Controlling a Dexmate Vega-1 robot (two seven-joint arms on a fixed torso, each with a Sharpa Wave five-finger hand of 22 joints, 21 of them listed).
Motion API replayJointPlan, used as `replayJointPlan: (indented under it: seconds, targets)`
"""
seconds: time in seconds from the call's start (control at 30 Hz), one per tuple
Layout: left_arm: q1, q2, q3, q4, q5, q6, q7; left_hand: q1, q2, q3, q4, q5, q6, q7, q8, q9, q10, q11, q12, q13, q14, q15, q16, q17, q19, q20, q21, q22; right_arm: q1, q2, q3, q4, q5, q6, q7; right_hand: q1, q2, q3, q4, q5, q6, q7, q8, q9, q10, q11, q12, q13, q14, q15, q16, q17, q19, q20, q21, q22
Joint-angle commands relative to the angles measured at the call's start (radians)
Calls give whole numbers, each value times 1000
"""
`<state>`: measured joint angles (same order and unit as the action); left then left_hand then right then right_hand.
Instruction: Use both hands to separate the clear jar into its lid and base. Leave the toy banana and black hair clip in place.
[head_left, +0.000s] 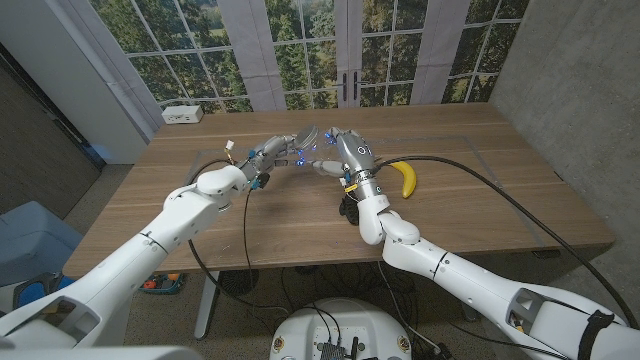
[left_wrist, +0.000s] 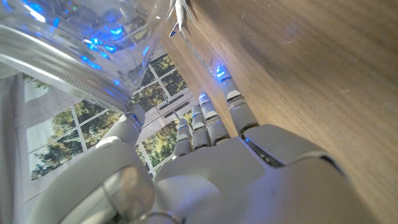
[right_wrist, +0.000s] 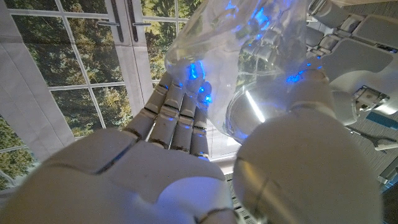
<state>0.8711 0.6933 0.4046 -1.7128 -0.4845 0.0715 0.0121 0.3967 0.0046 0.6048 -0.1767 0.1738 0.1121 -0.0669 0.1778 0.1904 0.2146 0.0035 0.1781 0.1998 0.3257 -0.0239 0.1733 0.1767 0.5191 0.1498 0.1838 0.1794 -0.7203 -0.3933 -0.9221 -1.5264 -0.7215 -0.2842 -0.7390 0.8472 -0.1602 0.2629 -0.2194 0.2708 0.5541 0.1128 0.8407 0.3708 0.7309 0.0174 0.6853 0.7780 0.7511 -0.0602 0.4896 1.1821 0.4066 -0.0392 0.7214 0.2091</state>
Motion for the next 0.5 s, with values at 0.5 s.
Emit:
replayJointPlan:
  seconds: [0.5]
  targets:
    - [-96, 159, 32, 3, 213, -380, -267, 87, -72, -15, -12, 7, -54, -153, 24, 6, -169, -52, 11, 3, -140, 26, 5, 4, -51, 35, 15, -1, 4, -2, -4, -5, -22, -19, 9, 97, 263, 83, 77, 5, 381, -189, 4, 3, 222, -212, 2, 6, 22, -156, -11, 3, -7, -7, 17, 0]
